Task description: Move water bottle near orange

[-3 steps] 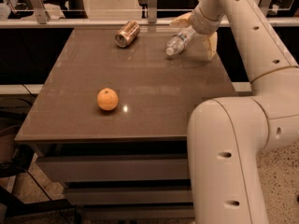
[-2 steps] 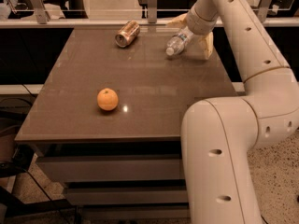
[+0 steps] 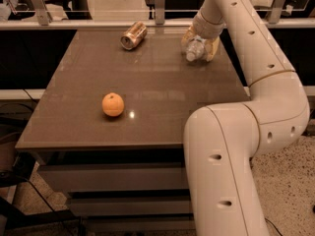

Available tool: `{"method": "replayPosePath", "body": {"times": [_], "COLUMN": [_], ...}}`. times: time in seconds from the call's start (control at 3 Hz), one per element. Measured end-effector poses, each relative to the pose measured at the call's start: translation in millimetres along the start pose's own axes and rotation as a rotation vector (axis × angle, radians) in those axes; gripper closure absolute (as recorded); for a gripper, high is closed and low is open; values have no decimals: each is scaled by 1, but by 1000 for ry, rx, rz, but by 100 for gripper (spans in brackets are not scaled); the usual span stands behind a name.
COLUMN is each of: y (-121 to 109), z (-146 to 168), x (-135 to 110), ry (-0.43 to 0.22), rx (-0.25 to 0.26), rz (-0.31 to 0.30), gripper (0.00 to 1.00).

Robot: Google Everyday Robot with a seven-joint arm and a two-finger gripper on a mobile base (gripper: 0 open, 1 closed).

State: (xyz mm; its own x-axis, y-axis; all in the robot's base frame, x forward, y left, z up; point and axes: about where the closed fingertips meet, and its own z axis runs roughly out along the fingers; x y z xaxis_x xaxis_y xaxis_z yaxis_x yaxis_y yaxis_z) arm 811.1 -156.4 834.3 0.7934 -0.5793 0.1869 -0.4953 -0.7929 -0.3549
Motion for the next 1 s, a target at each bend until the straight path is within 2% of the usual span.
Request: {"method": "replayPosePath", "body": {"times": [0.67,1.0], "y": [0,-5], "z": [-7,-28], "x": [3,5], "ry": [19,54], "rx": [-14,-22], "rz": [7,19], "gripper": [87,100]}}
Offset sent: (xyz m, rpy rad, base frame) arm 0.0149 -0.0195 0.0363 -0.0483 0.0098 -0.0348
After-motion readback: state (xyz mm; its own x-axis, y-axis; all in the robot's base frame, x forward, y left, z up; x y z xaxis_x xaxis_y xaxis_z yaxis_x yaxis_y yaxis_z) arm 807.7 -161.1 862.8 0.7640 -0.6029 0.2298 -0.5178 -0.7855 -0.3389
